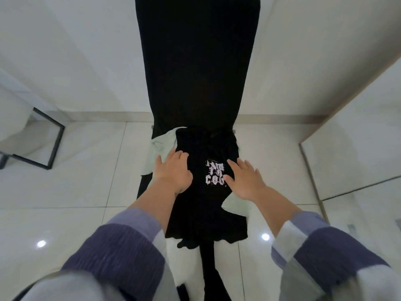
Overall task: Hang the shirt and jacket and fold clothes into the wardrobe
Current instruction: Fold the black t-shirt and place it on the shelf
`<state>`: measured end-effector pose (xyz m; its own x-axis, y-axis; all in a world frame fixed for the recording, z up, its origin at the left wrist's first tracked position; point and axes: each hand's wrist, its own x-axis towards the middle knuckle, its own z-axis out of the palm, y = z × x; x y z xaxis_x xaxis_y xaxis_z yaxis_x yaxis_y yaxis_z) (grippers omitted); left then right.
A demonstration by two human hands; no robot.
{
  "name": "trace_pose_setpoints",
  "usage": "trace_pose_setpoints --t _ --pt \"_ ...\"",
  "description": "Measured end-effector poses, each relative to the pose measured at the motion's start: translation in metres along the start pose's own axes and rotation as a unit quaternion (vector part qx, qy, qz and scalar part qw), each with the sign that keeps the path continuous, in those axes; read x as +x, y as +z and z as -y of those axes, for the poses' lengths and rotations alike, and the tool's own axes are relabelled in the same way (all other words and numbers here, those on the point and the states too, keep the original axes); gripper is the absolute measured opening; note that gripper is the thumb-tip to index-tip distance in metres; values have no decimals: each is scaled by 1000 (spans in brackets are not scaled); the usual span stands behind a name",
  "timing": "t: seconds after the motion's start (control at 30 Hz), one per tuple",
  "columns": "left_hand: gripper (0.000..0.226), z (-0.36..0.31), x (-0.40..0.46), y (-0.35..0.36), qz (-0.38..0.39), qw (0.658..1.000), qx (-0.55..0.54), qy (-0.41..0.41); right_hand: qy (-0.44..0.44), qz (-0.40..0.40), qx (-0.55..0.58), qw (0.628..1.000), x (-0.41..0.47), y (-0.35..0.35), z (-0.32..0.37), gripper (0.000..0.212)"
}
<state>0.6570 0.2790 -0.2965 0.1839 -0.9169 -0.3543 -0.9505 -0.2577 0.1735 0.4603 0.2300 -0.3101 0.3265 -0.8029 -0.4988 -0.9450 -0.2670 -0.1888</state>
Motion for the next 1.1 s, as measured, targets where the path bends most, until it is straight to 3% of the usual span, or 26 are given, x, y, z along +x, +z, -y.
trace_pose_setpoints --t 0.17,0.33,0.57,0.77,0.97,1.1 --pt "60 7 97 26 11 1000 -13 -21 -8 2 0 1000 108 3 -8 64" --pt "62 5 174 62 18 999 -4 28 -28 -36 21 999 198 12 -17 66" --pt "76 12 245 97 -121 992 19 5 -86 -148 -1 985 271 27 -27 65" --pt "31 15 244 99 -217 975 39 4 -86 -227 -42 969 268 42 -38 29" --pt "24 18 206 66 -233 972 -8 15 -97 -275 -19 956 226 15 -37 22" --pt "20 13 163 21 -230 971 -66 22 -95 -276 109 950 176 -28 -24 20"
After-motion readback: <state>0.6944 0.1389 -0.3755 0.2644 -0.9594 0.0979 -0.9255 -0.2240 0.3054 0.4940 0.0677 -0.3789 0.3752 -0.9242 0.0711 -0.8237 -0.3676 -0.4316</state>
